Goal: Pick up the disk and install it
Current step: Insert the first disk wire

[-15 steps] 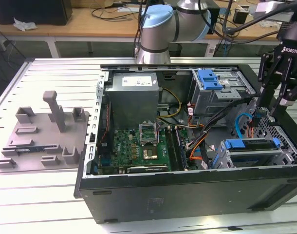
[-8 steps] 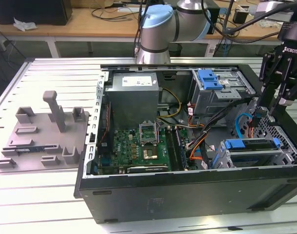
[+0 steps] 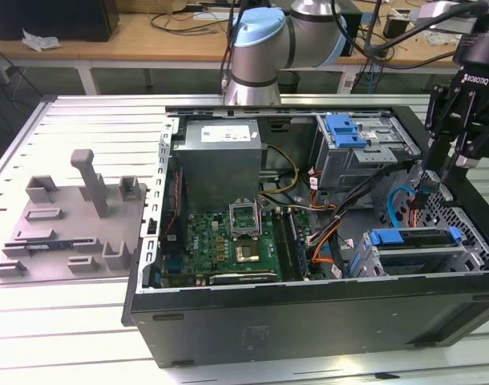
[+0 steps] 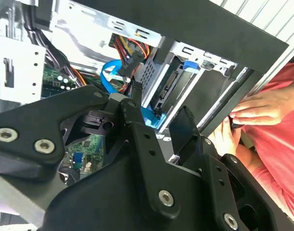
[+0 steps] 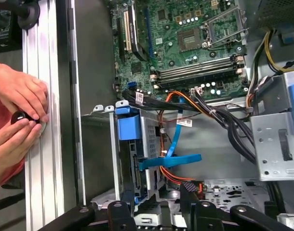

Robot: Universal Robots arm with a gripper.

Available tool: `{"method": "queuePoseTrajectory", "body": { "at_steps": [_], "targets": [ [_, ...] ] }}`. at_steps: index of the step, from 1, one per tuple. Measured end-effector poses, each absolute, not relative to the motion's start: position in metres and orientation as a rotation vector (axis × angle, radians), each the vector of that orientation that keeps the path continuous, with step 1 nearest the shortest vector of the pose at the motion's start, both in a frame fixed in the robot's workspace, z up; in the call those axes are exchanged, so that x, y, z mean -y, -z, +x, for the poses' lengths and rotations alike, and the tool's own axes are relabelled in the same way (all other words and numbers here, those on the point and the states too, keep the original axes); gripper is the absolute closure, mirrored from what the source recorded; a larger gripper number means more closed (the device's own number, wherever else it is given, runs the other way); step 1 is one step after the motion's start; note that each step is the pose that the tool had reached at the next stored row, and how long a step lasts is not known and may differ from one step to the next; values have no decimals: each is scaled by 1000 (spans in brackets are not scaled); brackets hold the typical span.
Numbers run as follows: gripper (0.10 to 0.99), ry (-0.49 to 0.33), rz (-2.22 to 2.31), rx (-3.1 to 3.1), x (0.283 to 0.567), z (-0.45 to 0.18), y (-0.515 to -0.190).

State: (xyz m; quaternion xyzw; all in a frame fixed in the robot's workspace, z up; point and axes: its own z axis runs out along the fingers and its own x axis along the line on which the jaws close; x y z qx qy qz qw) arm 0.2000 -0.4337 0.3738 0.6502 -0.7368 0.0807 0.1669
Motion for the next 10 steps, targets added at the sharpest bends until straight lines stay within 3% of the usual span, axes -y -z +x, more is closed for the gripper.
{"method": "queuePoseTrajectory", "body": {
  "at_steps": [10],
  "targets": [
    [580,-267,1832,2082,415,210,-368]
  ]
}}
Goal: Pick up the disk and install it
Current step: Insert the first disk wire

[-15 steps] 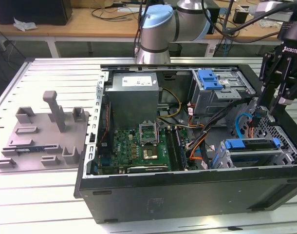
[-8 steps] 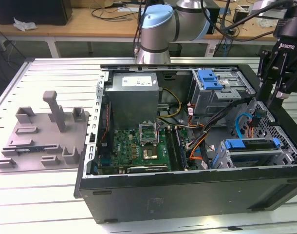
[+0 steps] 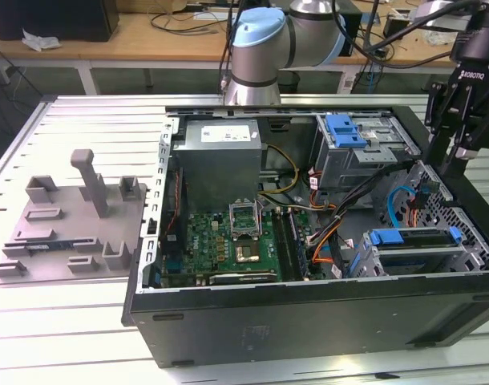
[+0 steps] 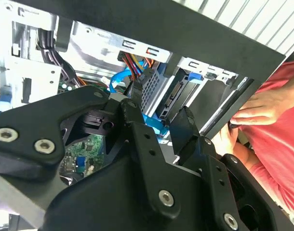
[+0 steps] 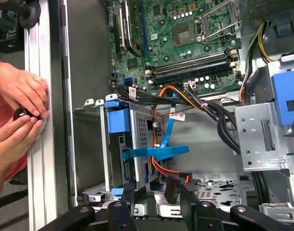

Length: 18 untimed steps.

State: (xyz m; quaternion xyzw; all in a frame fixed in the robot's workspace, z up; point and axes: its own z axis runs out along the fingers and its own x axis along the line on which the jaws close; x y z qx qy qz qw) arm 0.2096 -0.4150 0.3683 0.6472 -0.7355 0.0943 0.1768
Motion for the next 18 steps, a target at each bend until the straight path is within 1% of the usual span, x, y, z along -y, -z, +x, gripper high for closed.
{"method": "queuePoseTrajectory", "body": {
  "at_steps": [10,13,15,18],
  "targets": [
    [580,-272,1829,2079,414,210,-368],
    [580,-283,1823,2074,408,210,-368],
    [580,-300,1813,2065,398,210,-368],
    [580,-320,1800,2057,395,210,-367]
  ]
}}
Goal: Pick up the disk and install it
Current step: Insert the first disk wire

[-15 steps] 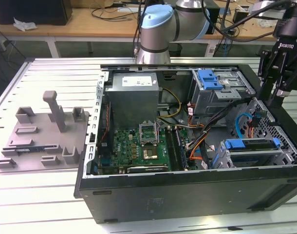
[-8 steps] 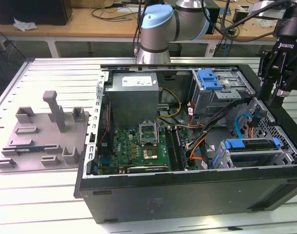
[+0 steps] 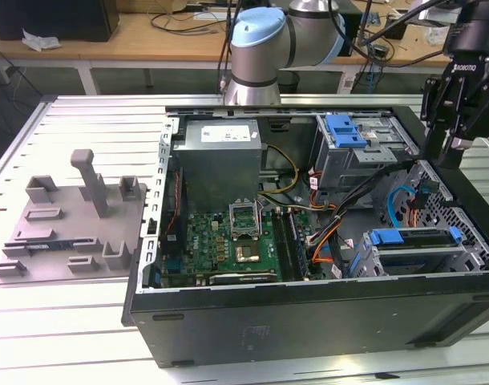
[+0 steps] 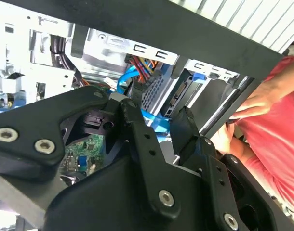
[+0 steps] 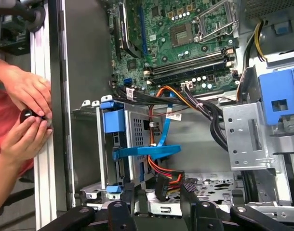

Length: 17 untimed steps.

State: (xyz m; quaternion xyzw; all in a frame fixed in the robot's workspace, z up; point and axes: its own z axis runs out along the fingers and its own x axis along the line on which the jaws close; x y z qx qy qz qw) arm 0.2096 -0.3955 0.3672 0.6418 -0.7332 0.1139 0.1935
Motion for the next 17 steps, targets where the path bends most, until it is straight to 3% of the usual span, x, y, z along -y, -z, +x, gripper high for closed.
{"method": "queuePoseTrajectory", "body": {
  "at_steps": [17],
  "targets": [
    [580,-362,1679,2151,395,210,-357]
  ]
}}
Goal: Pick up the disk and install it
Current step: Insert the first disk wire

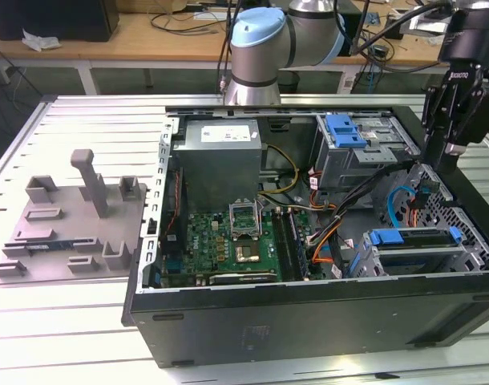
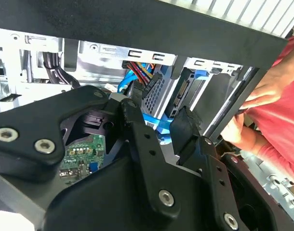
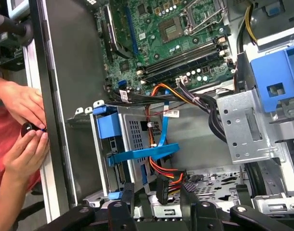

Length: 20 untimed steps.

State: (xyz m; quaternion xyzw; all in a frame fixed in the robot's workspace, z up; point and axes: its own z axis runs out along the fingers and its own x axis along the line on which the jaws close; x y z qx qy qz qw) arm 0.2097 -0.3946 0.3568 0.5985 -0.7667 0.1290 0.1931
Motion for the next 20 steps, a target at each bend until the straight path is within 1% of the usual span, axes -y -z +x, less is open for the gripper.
{"method": "queuePoseTrajectory", "body": {
  "at_steps": [10,12,15,20],
  "targets": [
    [580,-361,1683,2147,398,210,-352],
    [596,-361,1685,2145,399,210,-352],
    [792,-360,1689,2140,399,210,-350],
    [792,-359,1691,2137,401,211,-348]
  ]
}}
